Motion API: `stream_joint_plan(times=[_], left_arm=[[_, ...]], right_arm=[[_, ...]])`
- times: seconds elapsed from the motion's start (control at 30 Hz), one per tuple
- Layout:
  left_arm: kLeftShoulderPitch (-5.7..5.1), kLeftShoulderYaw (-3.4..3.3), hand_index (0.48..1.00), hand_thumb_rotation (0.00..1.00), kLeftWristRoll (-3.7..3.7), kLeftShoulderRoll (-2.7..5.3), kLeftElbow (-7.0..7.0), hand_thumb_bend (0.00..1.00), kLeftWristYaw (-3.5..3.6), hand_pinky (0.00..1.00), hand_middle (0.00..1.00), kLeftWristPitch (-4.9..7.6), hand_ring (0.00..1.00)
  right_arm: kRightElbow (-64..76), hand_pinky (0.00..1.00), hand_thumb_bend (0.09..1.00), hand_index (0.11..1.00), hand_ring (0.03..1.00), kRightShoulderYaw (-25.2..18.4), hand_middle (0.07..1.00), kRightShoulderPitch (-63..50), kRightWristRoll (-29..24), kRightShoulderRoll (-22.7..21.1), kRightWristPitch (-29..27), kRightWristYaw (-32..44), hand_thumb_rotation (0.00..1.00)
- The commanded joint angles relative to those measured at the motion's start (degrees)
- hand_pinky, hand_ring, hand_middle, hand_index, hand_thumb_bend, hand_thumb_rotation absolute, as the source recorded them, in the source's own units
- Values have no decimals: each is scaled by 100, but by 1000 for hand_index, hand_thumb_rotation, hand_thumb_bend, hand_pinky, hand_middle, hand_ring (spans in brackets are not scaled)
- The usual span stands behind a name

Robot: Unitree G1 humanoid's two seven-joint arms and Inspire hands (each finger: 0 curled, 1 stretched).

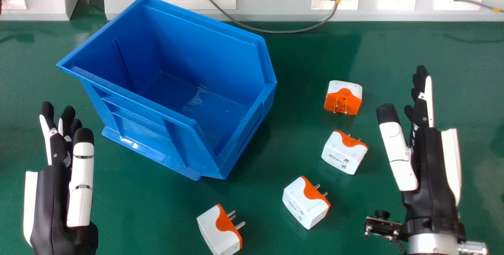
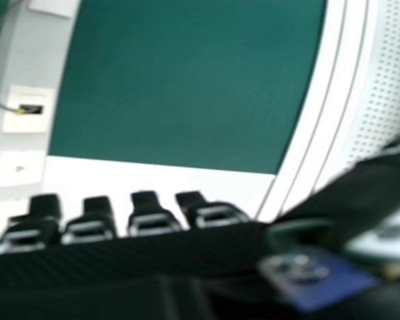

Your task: Pick all objects and put in blue box

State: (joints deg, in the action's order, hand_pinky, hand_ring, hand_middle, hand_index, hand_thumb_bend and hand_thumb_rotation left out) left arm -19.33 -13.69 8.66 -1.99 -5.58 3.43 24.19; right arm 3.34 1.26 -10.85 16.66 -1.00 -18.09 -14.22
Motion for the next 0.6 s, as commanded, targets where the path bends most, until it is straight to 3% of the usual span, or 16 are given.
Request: stream_joint_plan(times=[0.0,0.1,0.23,0.37,0.47,0.57], left_arm=[[44,-78,1000,830,38,-103,-104,396,27,1000,1000,58,1000],[30,-129,1000,872,74,-139,-156,312,35,1000,1000,23,1000],[-32,-194,1000,910,33,-170,-300,240,-19,1000,1000,-96,1000],[-45,-241,1000,930,30,-209,-186,236,41,1000,1000,39,1000],[-81,-245,1000,946,0,-188,-225,215,29,1000,1000,28,1000],[-120,-215,1000,924,34,-180,-292,217,67,1000,1000,-30,1000]], right_arm=[[91,944,474,986,999,-53,1000,48,40,-17,-78,-67,1000],[106,948,475,988,1000,-51,1000,31,42,-13,-53,-68,1000],[111,944,486,986,1000,-48,1000,16,17,12,-53,-65,1000],[106,945,484,983,998,-32,1000,-6,25,50,-56,-79,1000],[100,943,483,988,1000,-2,1000,-36,34,34,-91,-45,1000],[106,944,474,990,1000,22,1000,-76,44,14,-108,-26,1000]])
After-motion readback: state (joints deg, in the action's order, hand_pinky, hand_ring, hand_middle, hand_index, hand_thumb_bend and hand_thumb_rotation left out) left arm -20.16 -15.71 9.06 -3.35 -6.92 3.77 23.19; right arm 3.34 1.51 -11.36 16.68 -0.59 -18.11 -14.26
